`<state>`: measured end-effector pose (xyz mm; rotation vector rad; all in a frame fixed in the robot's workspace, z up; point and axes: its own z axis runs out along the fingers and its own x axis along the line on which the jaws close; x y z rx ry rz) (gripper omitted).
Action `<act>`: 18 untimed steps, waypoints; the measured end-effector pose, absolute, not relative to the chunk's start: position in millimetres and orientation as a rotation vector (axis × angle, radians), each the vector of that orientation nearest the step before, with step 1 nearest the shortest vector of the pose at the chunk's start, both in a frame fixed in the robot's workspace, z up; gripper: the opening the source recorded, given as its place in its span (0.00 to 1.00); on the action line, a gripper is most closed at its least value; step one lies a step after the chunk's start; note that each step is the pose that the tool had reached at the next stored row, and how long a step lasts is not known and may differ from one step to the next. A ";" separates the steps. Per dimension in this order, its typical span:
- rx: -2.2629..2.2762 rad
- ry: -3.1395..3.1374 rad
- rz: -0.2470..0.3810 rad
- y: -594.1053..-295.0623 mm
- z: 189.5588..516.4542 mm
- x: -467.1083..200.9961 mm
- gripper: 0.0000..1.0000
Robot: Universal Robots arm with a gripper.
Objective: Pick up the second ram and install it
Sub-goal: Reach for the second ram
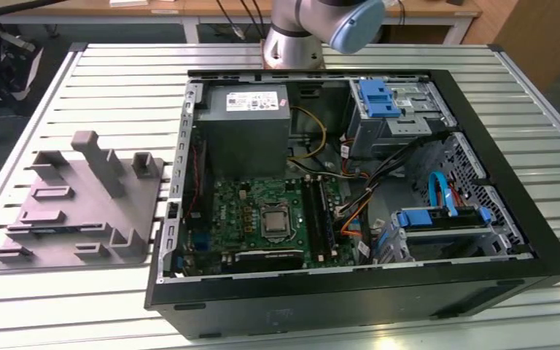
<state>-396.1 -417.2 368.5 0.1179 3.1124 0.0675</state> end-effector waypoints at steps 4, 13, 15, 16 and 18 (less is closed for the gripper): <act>0.118 3.112 0.068 -428.1 364.5 -396.7 0.10; 0.118 3.112 0.067 -451.4 357.7 -396.7 0.10; 0.118 3.112 0.067 -454.2 356.4 -396.7 0.10; 0.118 3.112 0.067 -455.5 355.8 -396.7 0.10; 0.118 3.112 0.067 -458.2 354.6 -396.7 0.10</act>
